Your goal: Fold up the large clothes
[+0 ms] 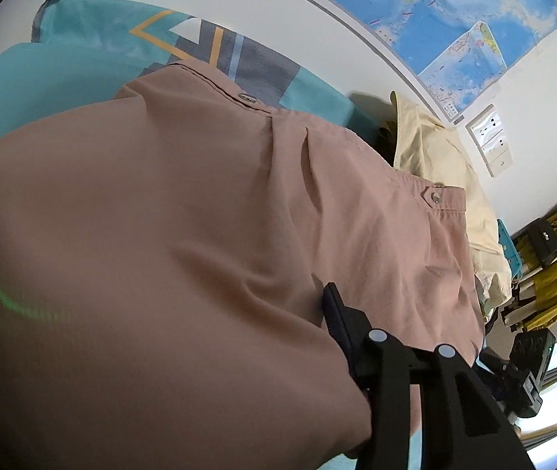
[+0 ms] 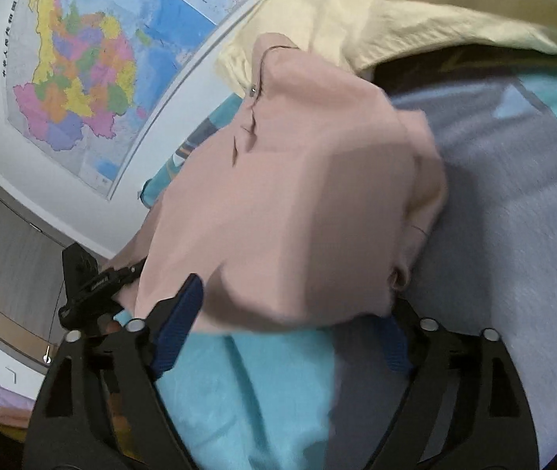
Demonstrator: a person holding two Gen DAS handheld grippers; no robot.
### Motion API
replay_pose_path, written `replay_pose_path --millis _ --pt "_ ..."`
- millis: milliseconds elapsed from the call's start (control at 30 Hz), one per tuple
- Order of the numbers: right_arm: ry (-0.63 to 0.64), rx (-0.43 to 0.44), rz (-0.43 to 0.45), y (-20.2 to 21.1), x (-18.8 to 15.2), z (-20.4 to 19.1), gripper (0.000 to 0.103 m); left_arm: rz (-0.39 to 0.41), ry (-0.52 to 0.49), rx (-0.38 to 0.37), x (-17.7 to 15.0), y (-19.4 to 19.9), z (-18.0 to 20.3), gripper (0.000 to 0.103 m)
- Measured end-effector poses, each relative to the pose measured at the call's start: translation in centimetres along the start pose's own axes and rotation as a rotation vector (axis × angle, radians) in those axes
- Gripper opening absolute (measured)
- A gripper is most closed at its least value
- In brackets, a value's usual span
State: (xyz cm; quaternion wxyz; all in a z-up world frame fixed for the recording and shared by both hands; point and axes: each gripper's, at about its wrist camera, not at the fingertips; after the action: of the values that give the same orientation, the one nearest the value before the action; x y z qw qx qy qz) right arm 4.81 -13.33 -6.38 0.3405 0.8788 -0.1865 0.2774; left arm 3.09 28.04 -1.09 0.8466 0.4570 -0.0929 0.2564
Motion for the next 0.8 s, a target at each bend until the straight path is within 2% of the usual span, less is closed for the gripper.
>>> replay_pose_path --millis 67,300,400,467,633,800 --pt "0.000 0.000 0.024 -0.7 0.5 0.1 0.086 0.000 -0.001 0.006 0.1 0.0 0.1 0.046" --pt "-0.059 0.080 0.106 -2.6 2.4 0.4 0.089 0.017 -0.036 0.044 0.4 -0.4 0.8 0.052" --pt "-0.037 0.004 0.079 -2.8 2.1 -0.3 0.087 0.018 -0.059 0.062 0.4 -0.4 1.1 0.053" --pt "-0.072 -0.006 0.079 -1.5 1.4 0.4 0.083 0.018 -0.064 0.059 0.4 -0.3 1.0 0.053" --pt "-0.122 -0.120 0.153 2.4 0.1 3.2 0.079 0.016 -0.076 0.049 0.3 -0.3 1.0 0.055" --pt "-0.061 -0.101 0.083 1.8 0.4 2.7 0.085 0.016 -0.097 0.050 0.2 -0.4 1.4 0.060"
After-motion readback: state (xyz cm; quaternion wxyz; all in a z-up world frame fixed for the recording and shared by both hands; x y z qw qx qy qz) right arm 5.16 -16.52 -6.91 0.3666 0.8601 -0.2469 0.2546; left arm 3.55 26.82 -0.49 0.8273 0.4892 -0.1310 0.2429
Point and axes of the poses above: each gripper's, at about its wrist camera, not at the fingertips, and y roughly against the way its jaws point, z to its right, x to its top, and after that the axes turned 3 degrees about y, right-handed
